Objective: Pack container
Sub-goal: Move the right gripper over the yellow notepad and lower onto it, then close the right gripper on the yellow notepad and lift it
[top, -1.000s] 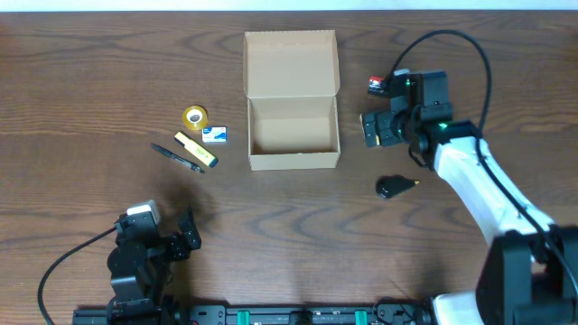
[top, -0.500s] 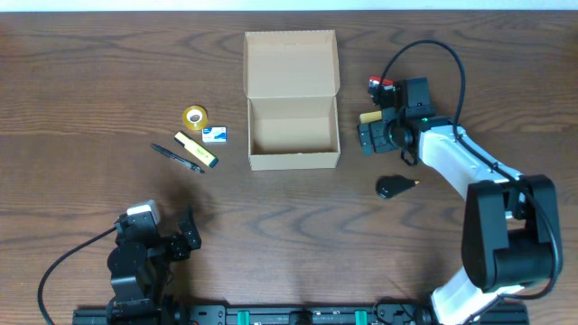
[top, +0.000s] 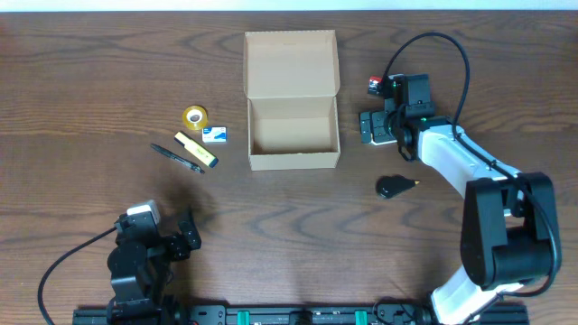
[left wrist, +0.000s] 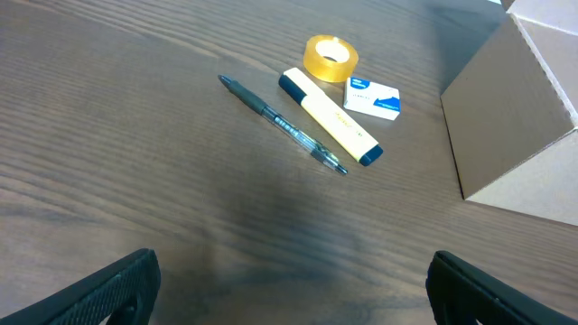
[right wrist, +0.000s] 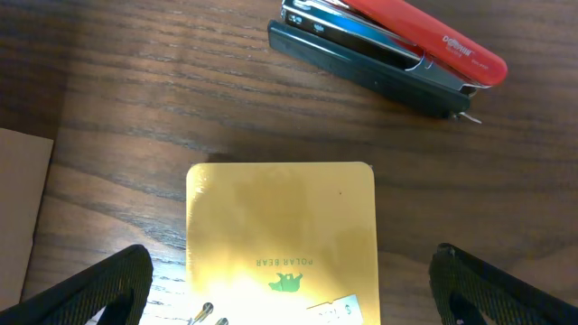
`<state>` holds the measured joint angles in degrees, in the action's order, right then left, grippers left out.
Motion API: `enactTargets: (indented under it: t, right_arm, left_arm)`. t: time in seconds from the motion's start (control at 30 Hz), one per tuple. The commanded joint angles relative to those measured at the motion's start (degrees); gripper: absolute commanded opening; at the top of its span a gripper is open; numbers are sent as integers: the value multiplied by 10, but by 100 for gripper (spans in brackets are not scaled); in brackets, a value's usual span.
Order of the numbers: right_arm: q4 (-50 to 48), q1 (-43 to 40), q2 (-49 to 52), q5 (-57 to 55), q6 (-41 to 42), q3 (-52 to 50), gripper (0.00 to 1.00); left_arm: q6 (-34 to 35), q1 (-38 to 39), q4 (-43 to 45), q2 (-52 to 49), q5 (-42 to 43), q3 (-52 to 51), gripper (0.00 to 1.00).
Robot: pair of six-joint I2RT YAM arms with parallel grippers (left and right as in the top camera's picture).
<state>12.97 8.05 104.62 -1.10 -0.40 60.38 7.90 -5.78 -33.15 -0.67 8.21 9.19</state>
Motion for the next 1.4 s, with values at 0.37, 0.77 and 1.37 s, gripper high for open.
enactTargets:
  t: [0.37, 0.77, 1.37]
  right_arm:
    - [-10, -14, 43, 25, 10, 9, 99]
    - [-19, -13, 49, 31, 10, 9, 99]
    - [-34, -12, 80, 31, 52, 9, 74]
  left_arm:
    - [0, 2, 0, 4, 2, -4, 95]
    - [0, 2, 0, 4, 2, -4, 95]
    - [0, 2, 0, 4, 2, -4, 95]
